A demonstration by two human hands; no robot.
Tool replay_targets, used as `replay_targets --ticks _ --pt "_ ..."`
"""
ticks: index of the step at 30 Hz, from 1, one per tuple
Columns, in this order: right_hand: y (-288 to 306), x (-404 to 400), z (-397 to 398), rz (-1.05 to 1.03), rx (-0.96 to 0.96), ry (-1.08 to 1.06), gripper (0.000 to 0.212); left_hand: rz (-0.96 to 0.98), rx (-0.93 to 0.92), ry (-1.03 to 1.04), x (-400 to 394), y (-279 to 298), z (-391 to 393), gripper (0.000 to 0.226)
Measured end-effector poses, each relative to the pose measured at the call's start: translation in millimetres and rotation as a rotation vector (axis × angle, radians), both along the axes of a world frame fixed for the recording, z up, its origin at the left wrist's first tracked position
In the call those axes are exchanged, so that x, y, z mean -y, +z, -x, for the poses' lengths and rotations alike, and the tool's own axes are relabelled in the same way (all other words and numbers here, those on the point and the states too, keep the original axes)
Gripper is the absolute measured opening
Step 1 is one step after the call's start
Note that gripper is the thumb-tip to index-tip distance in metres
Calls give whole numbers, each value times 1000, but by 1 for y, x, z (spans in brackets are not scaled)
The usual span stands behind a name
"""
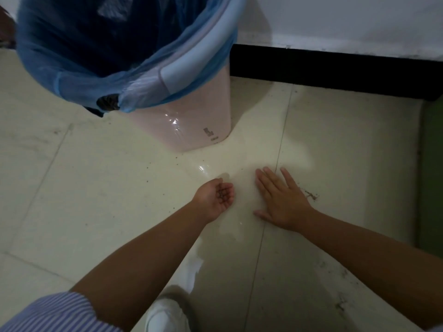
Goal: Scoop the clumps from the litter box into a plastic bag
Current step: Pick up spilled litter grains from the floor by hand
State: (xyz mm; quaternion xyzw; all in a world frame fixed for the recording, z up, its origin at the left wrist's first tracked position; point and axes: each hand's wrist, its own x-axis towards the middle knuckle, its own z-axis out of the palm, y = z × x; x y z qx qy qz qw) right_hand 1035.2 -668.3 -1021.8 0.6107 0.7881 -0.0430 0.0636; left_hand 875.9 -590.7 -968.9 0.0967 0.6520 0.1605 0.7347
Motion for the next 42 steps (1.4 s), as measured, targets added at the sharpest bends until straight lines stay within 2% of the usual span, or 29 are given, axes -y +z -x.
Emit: replay_targets --ticks 4,8,12,16,19,22,26,28,30,32,34,37,40,42 --pt "-4 -6 0 103 15 -42 81 -19 7 12 -2 1 -5 40" --pt "2 16 -15 155 -25 -67 98 -15 25 14 -2 -2 -12 40" --pt "6 48 -41 178 32 -127 97 9 58 -45 5 -5 -29 40" --pt "11 60 -57 86 36 -182 82 24 86 -92 13 -2 -48 39" --pt "18 56 -68 74 -63 -250 49 40 95 -106 19 -2 -57 40" --pt "17 47 -76 181 -233 -298 52 56 92 -117 24 -5 -61 40" --pt "9 26 -72 89 -225 -104 57 64 87 -118 27 -5 -63 40" --pt "8 17 -67 65 -222 9 44 66 97 -104 28 -4 -63 41" --pt "11 13 -65 121 -264 20 23 66 100 -100 26 -4 -62 40" --pt "11 14 -66 158 -239 -64 22 69 101 -97 25 -6 -60 40" --pt "8 18 -67 157 -237 -39 18 70 99 -109 24 -8 -60 40" --pt "3 22 -74 226 -173 -54 44 74 94 -139 23 -8 -62 40" --pt "11 20 -80 314 -169 -67 20 72 99 -149 23 -9 -64 39" --pt "23 17 -83 253 -221 38 19 69 106 -145 22 -10 -64 40"
